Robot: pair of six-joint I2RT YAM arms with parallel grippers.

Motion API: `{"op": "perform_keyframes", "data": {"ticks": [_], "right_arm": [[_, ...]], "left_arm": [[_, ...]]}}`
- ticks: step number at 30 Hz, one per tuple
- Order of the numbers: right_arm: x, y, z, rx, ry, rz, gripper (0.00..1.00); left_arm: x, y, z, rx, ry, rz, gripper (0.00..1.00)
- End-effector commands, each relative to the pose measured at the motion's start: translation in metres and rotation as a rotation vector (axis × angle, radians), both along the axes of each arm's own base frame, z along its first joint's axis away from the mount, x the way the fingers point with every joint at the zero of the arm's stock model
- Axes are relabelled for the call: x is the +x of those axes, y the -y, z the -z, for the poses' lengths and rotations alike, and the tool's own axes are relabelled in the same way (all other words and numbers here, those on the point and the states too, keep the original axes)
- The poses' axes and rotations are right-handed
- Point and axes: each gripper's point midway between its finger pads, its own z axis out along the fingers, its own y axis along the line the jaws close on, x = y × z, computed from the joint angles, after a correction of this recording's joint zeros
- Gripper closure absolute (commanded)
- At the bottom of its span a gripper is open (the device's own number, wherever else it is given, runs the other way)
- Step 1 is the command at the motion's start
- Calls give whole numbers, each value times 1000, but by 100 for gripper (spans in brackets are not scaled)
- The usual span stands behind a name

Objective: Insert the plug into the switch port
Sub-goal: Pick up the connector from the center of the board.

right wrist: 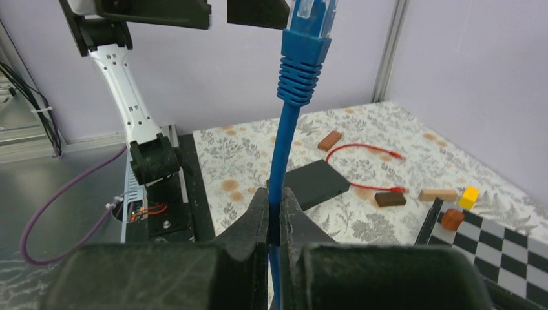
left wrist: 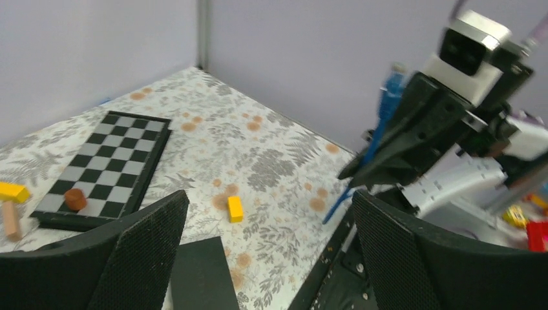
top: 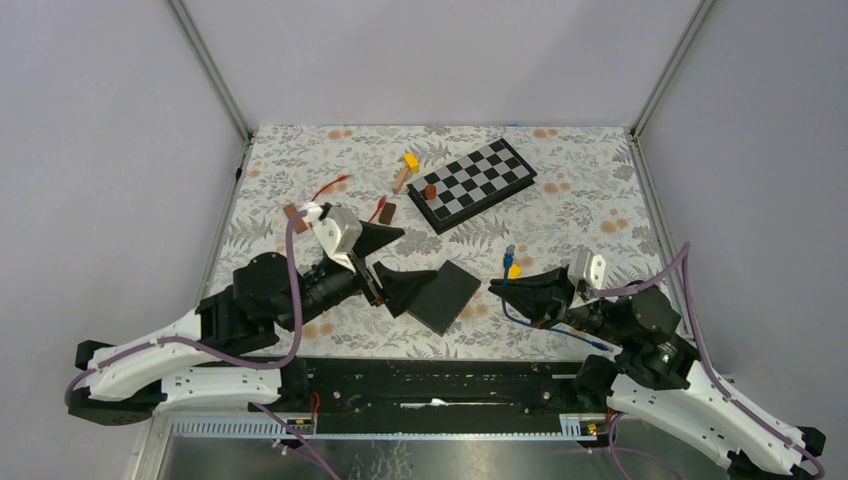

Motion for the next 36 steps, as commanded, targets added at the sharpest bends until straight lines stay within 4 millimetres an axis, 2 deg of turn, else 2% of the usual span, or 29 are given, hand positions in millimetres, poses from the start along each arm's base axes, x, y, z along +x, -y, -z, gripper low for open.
{"op": "perform_keyframes", "data": {"ticks": [1, 3, 7, 9, 11, 13, 14, 16, 17, 19, 22, 23, 26, 28, 32, 36], "right_arm": [[-2, -3, -6, -15, -63, -16, 100], [-4, -7, -2, -39, -84, -42, 100], [-15, -14, 3, -65, -96, -115, 100], [-13, -14, 3, -63, -103, -105, 100], [-8, -12, 3, -53, -116, -74, 100], [1, -7, 2, -31, -144, -12, 100], [7, -5, 3, -19, -166, 23, 100], [20, 1, 14, -12, -257, 110, 100], [27, 4, 19, -10, -304, 160, 100], [39, 7, 28, -17, -378, 235, 100], [47, 4, 45, -63, -469, 277, 100], [47, 1, 49, -77, -489, 273, 100], [44, -7, 61, -99, -536, 248, 100], [45, -9, 66, -98, -556, 249, 100], [43, -7, 69, -80, -583, 248, 100], [38, -4, 70, -50, -593, 239, 100]], "left_arm": [[-33, 22, -6, 16, 85, 223, 3], [-40, 30, -2, 35, 93, 274, 6], [-34, 41, 7, 70, 89, 263, 9], [-32, 44, 10, 79, 86, 256, 10], [-13, 39, 14, 71, 40, 138, 9], [23, 21, 32, 85, -57, -99, 2], [42, 7, 46, 104, -115, -234, 1], [75, -24, 80, 150, -251, -481, 1], [96, -47, 101, 178, -325, -609, 1], [122, -81, 143, 190, -499, -766, 1], [154, -126, 203, 173, -736, -856, 1], [162, -137, 218, 154, -801, -871, 1], [184, -183, 253, 156, -877, -1069, 1], [193, -200, 272, 170, -905, -1161, 1], [203, -219, 301, 203, -935, -1281, 1], [212, -226, 330, 199, -977, -1288, 1]]}}
